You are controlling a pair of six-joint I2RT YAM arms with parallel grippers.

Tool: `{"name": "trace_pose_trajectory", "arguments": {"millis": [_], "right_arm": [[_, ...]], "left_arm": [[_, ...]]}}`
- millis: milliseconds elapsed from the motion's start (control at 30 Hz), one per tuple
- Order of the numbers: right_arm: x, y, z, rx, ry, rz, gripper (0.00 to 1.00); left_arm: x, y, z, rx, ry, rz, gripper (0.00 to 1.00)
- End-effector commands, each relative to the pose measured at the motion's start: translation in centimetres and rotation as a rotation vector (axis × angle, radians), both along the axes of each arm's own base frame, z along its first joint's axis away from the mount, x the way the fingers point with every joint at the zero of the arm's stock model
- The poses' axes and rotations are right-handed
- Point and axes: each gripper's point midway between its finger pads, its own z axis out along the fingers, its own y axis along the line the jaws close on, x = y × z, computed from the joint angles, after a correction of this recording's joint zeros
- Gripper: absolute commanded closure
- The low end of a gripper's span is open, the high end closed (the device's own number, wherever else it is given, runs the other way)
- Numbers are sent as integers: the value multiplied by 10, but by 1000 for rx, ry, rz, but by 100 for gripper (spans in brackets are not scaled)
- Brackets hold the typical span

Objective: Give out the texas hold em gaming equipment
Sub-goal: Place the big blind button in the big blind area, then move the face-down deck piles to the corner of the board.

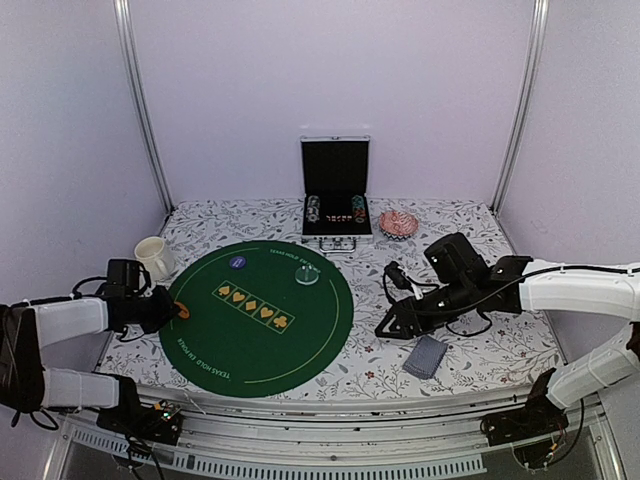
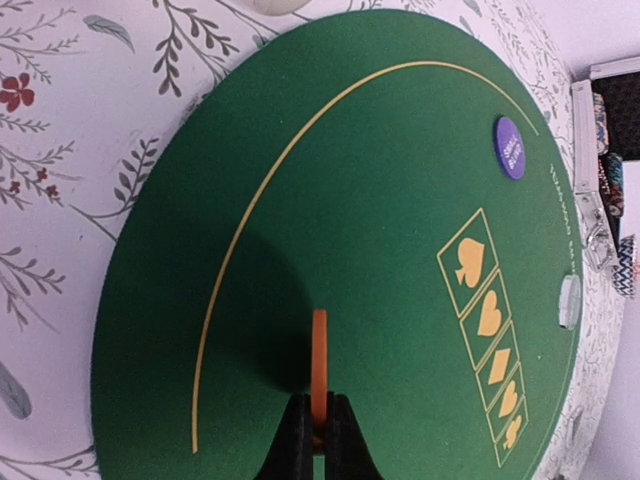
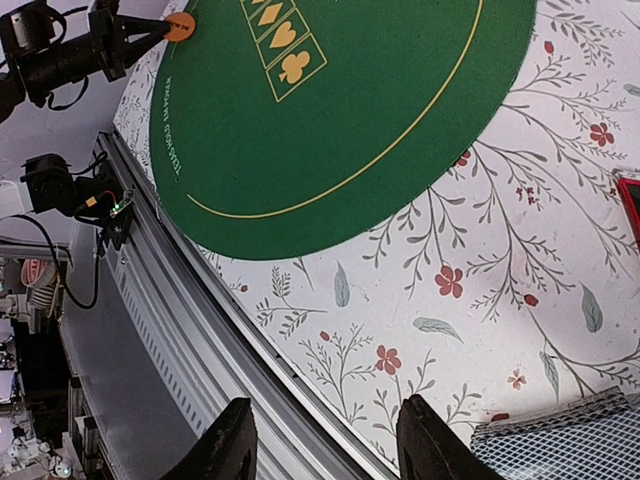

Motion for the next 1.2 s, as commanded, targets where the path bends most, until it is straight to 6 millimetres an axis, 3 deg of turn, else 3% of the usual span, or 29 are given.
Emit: {"name": "trace_pose_trajectory", "arguments": {"millis": [0, 133, 233, 433, 600, 700, 800, 833, 900, 1000, 1167], "right_arm": [[10, 5, 11, 9, -21, -16, 50], [13, 4, 13, 4, -28, -31, 48], [16, 1, 16, -13, -37, -50, 47], [27, -8, 23, -77, -79, -98, 44], [36, -16, 32, -125, -120, -134, 40], [45, -28, 35, -196, -154, -185, 26], [57, -43, 43, -262, -202, -249, 3], [60, -48, 45, -277, -211, -268, 1], [64, -55, 46, -298, -221, -294, 1], [68, -64, 42, -334, -217, -326, 1], [74, -74, 41, -362, -232, -380, 1]], "left_arm": [[1, 0, -2, -25, -13, 9, 100], [-5, 14, -4, 21, -5, 82, 99], [-7, 19, 0, 35, -19, 114, 69], [-12, 30, 12, 77, -45, 166, 35], [-13, 32, 26, 102, -90, 162, 18], [-8, 30, 40, 122, -130, 127, 14], [6, 20, 73, 203, -228, 35, 11], [11, 14, 88, 248, -271, -3, 9], [19, -5, 119, 359, -361, -96, 5], [21, -27, 150, 466, -446, -185, 2], [19, -76, 166, 466, -514, -380, 2]]}}
